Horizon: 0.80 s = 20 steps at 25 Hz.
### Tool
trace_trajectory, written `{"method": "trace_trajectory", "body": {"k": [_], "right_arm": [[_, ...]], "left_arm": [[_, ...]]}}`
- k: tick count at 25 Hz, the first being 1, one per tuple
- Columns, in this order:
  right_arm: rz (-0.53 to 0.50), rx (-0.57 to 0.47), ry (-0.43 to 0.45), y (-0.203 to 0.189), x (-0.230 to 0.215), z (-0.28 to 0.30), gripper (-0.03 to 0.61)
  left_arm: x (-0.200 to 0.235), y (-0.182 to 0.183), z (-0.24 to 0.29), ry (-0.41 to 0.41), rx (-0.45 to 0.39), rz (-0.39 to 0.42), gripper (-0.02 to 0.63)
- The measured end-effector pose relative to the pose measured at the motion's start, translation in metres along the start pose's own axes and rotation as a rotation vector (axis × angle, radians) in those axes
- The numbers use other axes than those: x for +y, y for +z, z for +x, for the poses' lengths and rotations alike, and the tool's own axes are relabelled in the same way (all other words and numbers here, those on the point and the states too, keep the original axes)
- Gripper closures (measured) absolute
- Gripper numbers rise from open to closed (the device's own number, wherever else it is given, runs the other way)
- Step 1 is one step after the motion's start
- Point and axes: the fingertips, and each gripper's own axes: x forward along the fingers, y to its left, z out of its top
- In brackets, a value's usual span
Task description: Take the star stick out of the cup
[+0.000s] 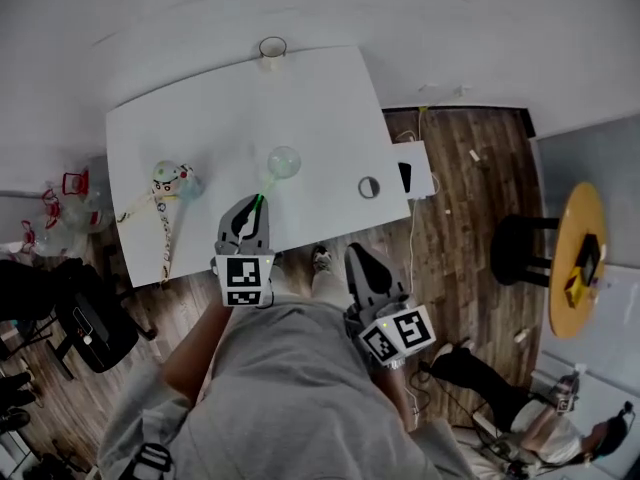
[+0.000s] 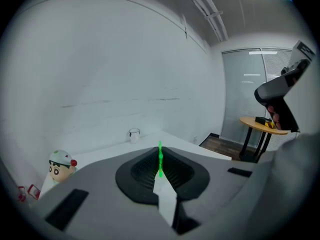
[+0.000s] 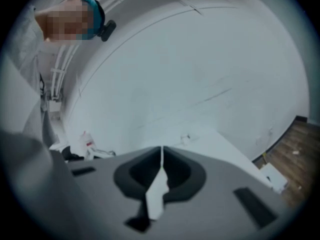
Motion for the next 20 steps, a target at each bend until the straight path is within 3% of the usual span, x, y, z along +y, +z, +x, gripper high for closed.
{"method": "trace_trajectory", "body": {"k": [20], "right_arm": [[-0.066,0.062,0.265,0.012,-0.016,-0.015,0.541]], "left_arm": [[-0.032,0.047,-0.075,0.222,-0.136,-0.065,0.571]]}}
